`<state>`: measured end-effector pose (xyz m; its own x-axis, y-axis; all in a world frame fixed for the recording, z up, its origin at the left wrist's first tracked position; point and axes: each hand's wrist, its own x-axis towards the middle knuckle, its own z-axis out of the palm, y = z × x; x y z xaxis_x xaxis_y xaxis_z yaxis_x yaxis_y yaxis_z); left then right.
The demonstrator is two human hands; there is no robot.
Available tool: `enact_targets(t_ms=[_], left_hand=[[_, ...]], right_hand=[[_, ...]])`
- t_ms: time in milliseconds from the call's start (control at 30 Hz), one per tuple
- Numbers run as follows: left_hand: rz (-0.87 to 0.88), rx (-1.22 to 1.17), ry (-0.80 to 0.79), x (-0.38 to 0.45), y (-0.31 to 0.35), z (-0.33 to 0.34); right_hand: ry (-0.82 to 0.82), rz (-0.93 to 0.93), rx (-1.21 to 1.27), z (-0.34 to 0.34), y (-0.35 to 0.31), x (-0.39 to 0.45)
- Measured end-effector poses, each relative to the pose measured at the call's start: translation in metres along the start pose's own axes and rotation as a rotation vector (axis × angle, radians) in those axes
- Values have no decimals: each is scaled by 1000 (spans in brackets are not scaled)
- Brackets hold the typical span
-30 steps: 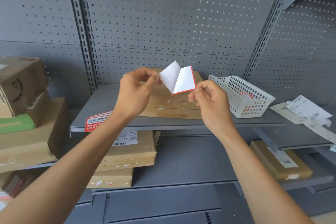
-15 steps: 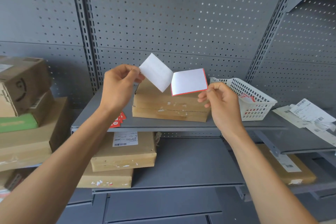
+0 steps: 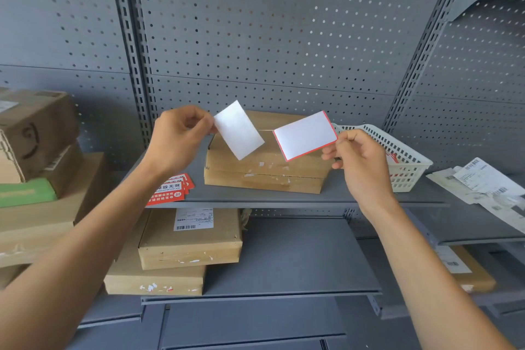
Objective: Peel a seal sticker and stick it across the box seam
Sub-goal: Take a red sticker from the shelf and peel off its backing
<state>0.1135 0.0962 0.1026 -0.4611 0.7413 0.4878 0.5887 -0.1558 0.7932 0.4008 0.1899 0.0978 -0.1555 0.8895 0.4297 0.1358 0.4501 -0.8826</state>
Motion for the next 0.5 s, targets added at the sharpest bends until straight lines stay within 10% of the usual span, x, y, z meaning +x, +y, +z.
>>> enact_targets(t_ms=[500], left_hand=[[130,213,-136,2,-4,-5]], right_hand=[[48,-1,24,-21,-1,18]])
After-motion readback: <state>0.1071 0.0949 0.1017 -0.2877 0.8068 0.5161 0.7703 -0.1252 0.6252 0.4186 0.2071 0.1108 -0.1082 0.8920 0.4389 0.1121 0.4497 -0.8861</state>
